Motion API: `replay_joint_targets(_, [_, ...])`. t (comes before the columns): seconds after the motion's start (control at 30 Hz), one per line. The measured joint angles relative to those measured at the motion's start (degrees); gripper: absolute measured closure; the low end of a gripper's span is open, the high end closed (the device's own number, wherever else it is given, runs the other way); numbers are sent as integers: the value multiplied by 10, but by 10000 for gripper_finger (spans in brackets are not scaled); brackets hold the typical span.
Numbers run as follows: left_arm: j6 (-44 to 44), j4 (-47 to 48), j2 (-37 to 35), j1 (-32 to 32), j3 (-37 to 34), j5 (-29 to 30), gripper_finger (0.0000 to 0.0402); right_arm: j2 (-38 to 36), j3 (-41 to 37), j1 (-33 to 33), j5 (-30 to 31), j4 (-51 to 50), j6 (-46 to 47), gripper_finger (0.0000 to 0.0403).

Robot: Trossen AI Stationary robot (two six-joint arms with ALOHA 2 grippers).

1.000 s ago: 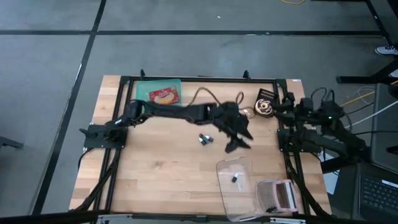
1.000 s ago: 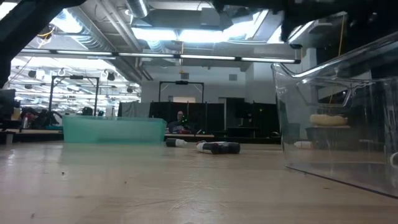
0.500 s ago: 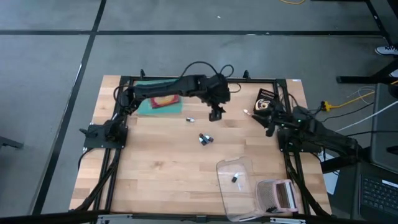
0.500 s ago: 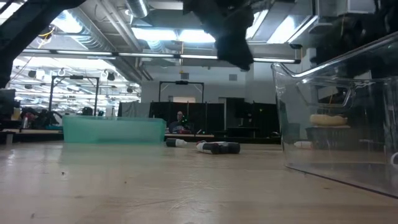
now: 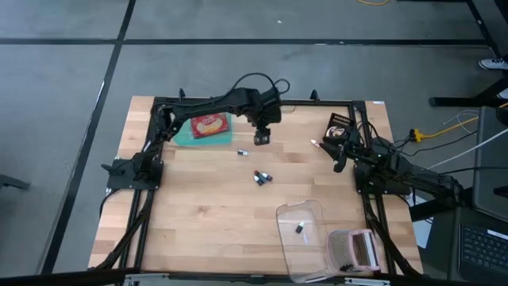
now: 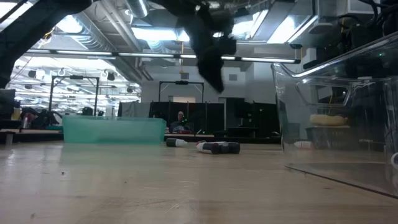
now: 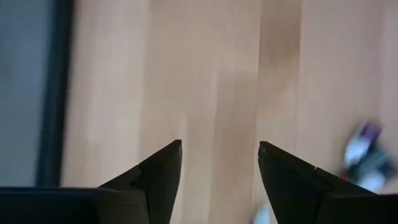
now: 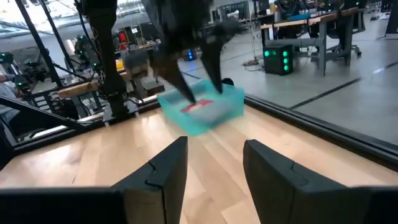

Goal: Pick & Place Food Item
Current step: Put the light blue food coloring bottle into the transparent bin

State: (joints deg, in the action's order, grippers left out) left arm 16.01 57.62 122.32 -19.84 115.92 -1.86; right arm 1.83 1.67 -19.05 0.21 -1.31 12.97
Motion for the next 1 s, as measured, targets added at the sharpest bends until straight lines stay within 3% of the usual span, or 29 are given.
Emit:
replay_joint_targets(0.27, [-11, -6, 1, 1, -101, 9, 194, 0, 0, 0, -1, 0, 0, 247])
replay_joint_targets(0.5, [51, -15, 0, 6, -166, 45, 194, 0, 0, 0, 0, 0, -4, 247])
replay_joint_targets(0.77, [97, 7, 0, 8, -203, 29, 194, 0, 0, 0, 7, 0, 12, 247])
replay_joint_targets(1.0, [123, -34, 0, 25, -252, -7, 194, 0, 0, 0, 9, 0, 28, 247])
